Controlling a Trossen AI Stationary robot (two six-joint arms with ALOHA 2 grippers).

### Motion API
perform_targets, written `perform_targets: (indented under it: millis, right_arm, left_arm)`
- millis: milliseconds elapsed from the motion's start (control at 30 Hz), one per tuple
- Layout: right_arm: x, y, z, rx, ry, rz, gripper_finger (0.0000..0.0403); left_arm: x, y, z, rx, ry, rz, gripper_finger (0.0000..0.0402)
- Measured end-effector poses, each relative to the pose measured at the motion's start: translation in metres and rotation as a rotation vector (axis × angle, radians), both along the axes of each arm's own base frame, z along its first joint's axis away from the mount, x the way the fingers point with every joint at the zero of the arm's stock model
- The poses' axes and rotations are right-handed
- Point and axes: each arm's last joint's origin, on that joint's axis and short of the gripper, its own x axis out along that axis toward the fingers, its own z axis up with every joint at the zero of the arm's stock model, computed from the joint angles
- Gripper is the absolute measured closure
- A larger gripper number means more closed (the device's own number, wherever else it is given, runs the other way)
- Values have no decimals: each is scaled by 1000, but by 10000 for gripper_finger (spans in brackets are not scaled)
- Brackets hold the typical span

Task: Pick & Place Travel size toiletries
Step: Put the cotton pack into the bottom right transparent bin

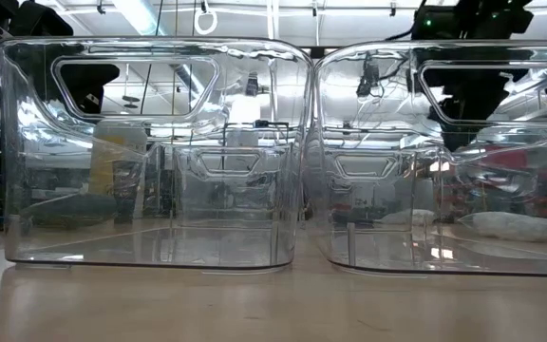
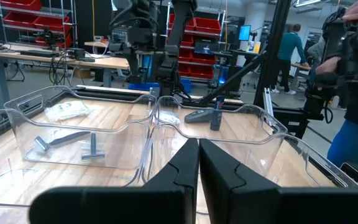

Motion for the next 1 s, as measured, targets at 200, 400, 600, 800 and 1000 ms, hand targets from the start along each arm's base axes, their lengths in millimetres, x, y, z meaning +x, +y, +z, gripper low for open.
perform_targets:
  millis: [200, 400, 600, 800, 1000]
  right_arm:
    - [7, -3, -7, 12, 29, 6, 172]
    - [13, 0, -26, 21, 53, 35, 170]
    - [17, 2, -29, 27, 65, 51, 181]
    - [18, 5, -26, 36, 79, 50, 188]
    - [19, 11, -20, 59, 95, 23, 178]
  left_arm:
    - [0, 0, 0, 0, 0, 0, 379]
    - [0, 0, 0, 0, -1, 0, 379]
    - [0, 0, 0, 0, 0, 0, 379]
    - [0, 0, 0, 0, 0, 0, 379]
    - [0, 0, 0, 0, 0, 0, 379]
